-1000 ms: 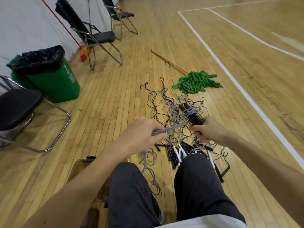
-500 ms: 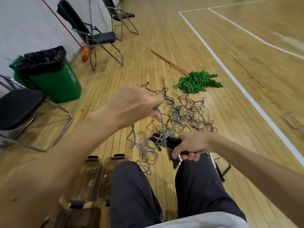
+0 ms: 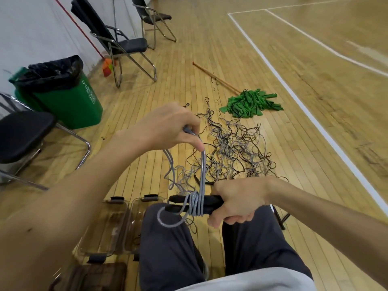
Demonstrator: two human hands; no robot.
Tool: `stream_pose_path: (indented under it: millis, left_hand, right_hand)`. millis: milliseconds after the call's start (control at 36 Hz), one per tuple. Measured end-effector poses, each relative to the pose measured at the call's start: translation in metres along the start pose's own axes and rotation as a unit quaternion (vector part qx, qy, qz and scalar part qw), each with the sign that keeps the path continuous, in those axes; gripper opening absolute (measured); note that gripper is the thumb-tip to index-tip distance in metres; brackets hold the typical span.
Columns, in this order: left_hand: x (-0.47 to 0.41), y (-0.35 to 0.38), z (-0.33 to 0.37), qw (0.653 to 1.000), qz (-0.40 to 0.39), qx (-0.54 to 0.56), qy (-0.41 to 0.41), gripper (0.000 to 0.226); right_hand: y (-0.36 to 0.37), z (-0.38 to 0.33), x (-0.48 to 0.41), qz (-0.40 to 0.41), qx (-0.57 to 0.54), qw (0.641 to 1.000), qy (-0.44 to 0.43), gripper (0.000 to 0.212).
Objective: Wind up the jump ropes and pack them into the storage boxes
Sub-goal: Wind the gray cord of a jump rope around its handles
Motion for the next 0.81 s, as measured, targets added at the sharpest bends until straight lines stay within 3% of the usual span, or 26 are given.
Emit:
stream_pose_path:
  millis: [111,306,583,694,750,806]
  left_hand:
    - [0.002,0.009,-0.007,0.988,-0.024,0.154,0.004,0.036]
    - [0.008,0.035,-0.023,0.907,-0.122,0.404,-0.013,0.019]
    - [0.007,0.095,-0.014,0.861,-0.180,0.476,-0.004,0.021]
    - [0.008,0.118,-0.006,0.841,-0.186,0.508,-0.011,0.039]
    - [0.005,0.129,-0.008,0.841,-0.181,0.507,-0.050,0.029]
    - [0.012,0.175,-0.041,0.811,-0.198,0.543,-0.087,0.007]
  right_hand:
    - [0.007,-0.009,0.009,-0.010,0.018,0.999,-0.027,0.051]
    - [0.007,-0.030,0.035,0.027,0.065,0.994,-0.085,0.044]
    - [0.002,-0.041,0.045,0.087,0.091,0.984,-0.125,0.038]
    - [0.001,-0.042,0.044,0.098,0.065,0.982,-0.146,0.043]
    - [-0.005,-0.041,0.046,0.120,0.049,0.979,-0.155,0.042]
    - [-0.012,-0.038,0.047,0.137,0.028,0.977,-0.161,0.031]
Point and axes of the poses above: each hand's wrist, its own x-axis away from the middle knuckle, its own y-axis out of the palm, z = x × y, the point moved 6 cm from there along -x, towards the middle knuckle, and after that the axes turned 10 degrees about -z, right-handed, at the moved point
